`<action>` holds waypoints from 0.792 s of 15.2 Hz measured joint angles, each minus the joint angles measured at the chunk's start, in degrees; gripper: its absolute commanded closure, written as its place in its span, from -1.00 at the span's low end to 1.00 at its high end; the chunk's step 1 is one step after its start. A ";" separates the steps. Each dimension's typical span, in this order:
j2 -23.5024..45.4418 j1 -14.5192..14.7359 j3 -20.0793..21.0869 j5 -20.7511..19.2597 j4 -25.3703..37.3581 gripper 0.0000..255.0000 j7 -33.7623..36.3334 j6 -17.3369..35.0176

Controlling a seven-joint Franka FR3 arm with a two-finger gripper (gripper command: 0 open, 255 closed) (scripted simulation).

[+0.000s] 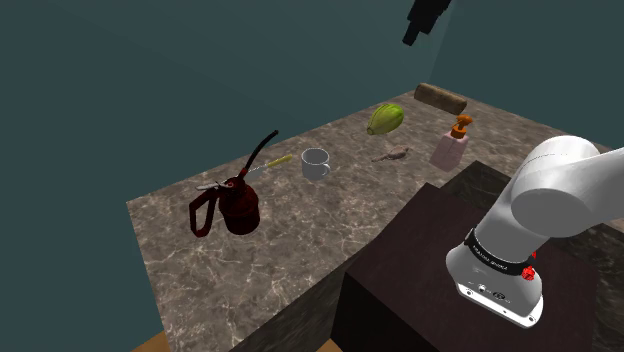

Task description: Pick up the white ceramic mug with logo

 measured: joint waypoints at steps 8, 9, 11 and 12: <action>6.18 0.28 -1.54 0.36 -5.86 -1.00 -0.73 10.58; 7.38 0.37 -1.71 0.48 -6.98 -1.00 -0.75 12.64; 10.37 0.44 -2.43 0.62 -7.50 -1.00 -1.34 15.75; 11.98 0.54 -2.68 0.76 -7.87 -1.00 -1.52 17.49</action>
